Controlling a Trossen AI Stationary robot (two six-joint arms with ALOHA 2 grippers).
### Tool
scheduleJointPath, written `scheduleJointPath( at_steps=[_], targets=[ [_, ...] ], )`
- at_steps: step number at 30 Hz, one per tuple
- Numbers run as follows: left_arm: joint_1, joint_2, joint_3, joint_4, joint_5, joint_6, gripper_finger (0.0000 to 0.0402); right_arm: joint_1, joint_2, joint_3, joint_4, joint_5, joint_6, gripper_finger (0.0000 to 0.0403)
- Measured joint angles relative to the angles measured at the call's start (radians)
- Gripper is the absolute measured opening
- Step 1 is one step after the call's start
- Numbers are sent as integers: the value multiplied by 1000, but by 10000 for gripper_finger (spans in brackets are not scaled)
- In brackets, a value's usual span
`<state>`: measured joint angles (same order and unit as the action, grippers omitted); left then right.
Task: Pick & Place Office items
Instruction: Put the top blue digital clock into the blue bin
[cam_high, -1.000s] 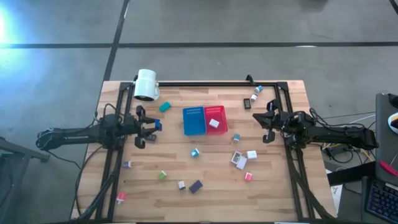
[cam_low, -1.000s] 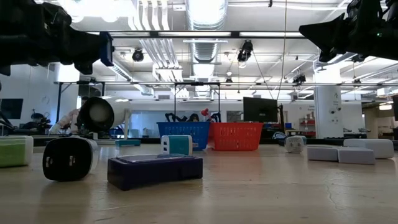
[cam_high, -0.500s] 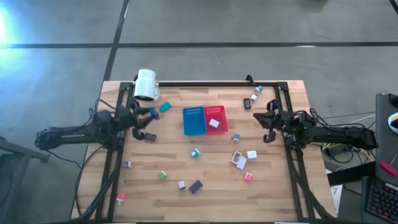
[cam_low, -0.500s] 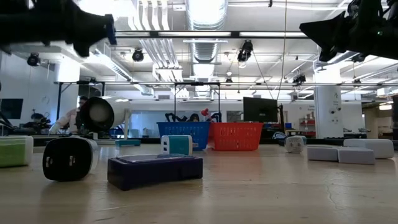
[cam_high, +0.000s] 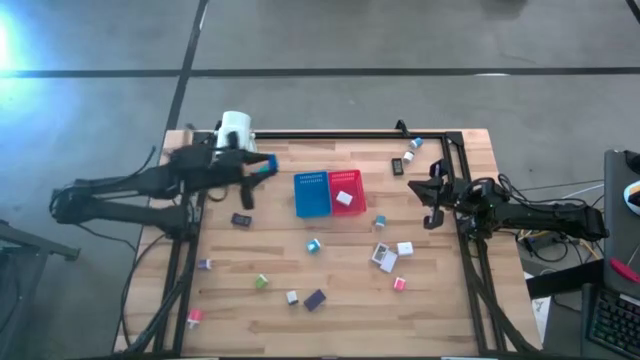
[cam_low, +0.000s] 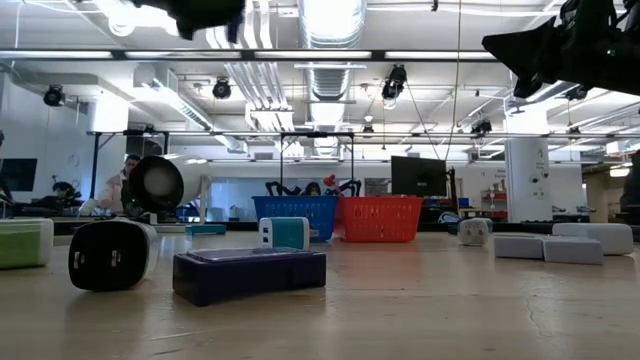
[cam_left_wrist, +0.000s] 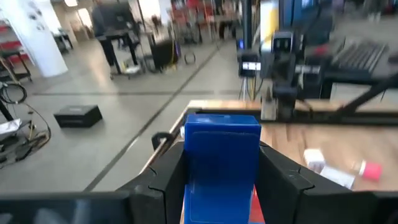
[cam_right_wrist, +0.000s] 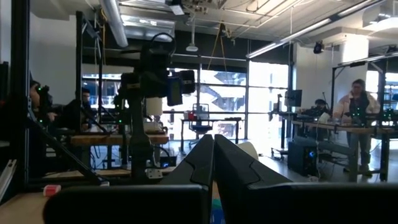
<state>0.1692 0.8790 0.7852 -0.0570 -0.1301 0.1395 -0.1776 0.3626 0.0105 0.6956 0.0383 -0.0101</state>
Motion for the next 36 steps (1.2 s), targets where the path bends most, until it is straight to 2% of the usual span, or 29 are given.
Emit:
scheduleJointPath(
  at_steps=[8,15,20,26,36],
  targets=[
    [22,317,112,-27,68,45,150,0,0,0,0,11,0,8],
    [60,558,111,-13,149,-38,150,0,0,0,-1,11,0,8],
    [69,717,126,17,158,-44,150,0,0,0,-1,11,-1,8],
    [88,837,157,22,160,-47,150,0,0,0,-2,14,-1,8],
    [108,932,160,19,160,-65,150,0,0,0,-4,15,-16,8]
  ],
)
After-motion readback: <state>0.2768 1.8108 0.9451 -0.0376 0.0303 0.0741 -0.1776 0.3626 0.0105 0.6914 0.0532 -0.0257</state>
